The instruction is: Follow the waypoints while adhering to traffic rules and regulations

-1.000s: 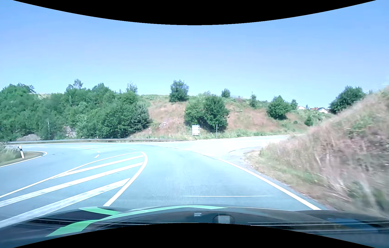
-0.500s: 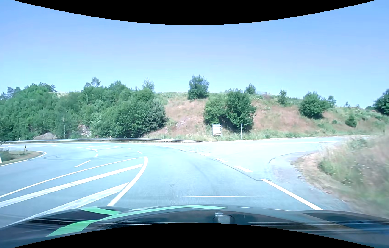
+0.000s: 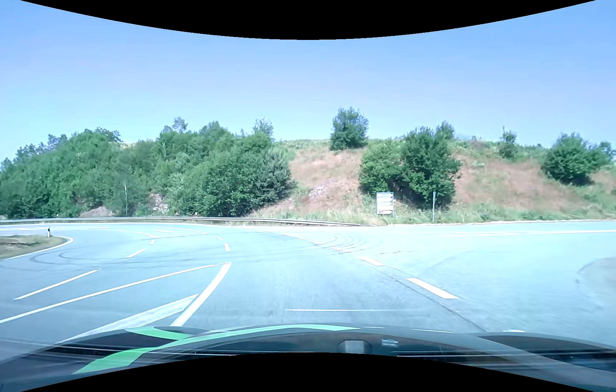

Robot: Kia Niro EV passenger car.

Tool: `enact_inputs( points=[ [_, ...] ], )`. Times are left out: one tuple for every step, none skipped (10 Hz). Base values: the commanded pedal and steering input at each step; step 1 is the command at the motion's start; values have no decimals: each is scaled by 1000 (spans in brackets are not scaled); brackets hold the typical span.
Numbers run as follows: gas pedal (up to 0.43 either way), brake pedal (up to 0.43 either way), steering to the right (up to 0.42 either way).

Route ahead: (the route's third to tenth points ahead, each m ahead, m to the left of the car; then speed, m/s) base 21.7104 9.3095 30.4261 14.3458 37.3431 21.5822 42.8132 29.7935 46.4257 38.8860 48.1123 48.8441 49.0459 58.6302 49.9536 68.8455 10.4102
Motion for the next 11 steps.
enact_inputs(
  points=[
    [110,0,-87],
    [110,0,-85],
    [110,0,-85],
    [118,0,-84],
    [118,0,-85],
    [130,0,-84],
    [130,0,-84],
    [130,0,-85],
    [118,0,-90],
    [110,0,-100],
    [67,0,-108]
  ],
)
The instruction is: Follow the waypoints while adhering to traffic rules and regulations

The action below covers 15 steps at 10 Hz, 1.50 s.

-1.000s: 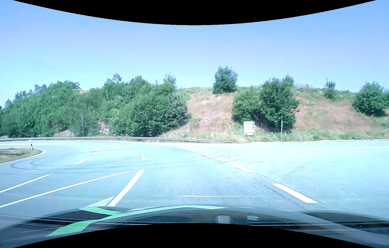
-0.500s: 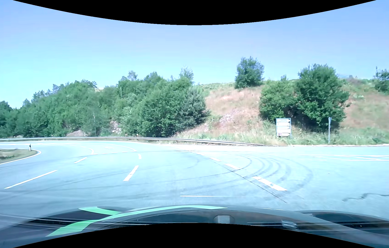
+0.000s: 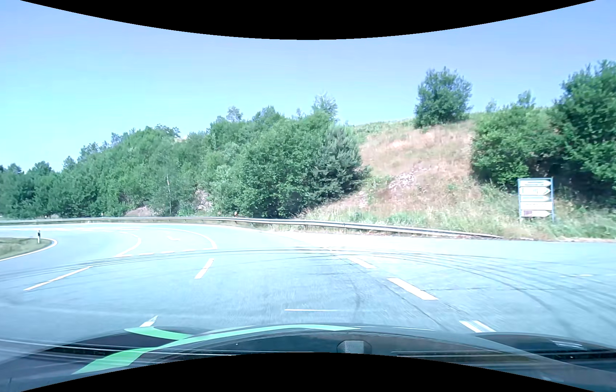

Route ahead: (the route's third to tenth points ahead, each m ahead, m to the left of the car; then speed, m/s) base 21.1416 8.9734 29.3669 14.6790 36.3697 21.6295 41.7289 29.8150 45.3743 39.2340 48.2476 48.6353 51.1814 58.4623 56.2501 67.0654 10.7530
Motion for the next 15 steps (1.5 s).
enact_inputs(
  points=[
    [59,0,-109],
    [39,0,-110],
    [39,0,-110],
    [39,0,-111],
    [28,0,-113],
    [28,0,-113],
    [39,0,-113],
    [39,0,-113],
    [47,0,-113],
    [47,0,-113],
    [47,0,-112],
    [47,0,-110],
    [47,0,-109],
    [47,0,-109],
    [67,0,-109]
  ],
)
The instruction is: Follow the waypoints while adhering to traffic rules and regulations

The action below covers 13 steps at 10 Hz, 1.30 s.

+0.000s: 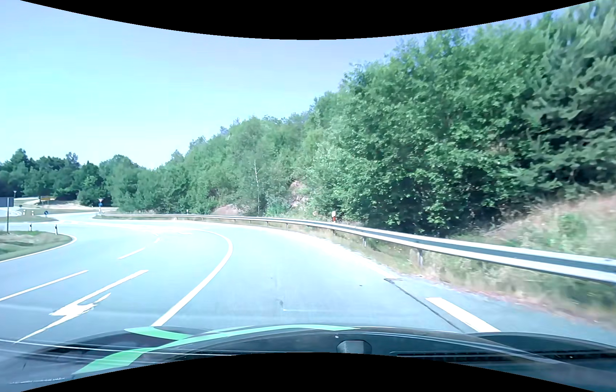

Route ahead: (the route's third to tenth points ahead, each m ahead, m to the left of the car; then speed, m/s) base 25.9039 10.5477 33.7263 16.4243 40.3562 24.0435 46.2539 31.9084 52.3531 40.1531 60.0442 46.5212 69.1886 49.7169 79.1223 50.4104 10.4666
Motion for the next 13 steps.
enact_inputs(
  points=[
    [79,0,-108],
    [79,0,-106],
    [98,0,-102],
    [98,0,-98],
    [98,0,-96],
    [98,0,-96],
    [87,0,-95],
    [79,0,-95],
    [47,0,-95],
    [39,0,-94],
    [39,0,-94],
    [28,0,-94],
    [20,0,-95]
  ],
)
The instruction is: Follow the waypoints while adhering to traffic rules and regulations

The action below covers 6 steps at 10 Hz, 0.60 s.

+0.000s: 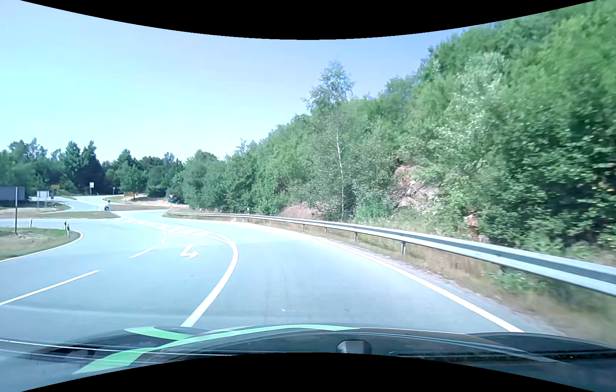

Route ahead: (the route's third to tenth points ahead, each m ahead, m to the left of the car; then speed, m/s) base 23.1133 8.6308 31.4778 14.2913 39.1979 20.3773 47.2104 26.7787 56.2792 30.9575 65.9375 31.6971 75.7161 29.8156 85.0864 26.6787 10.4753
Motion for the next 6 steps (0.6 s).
enact_inputs(
  points=[
    [0,0,-98],
    [0,0,-102],
    [0,0,-104],
    [0,0,-105],
    [0,0,-105],
    [0,0,-106]
  ],
)
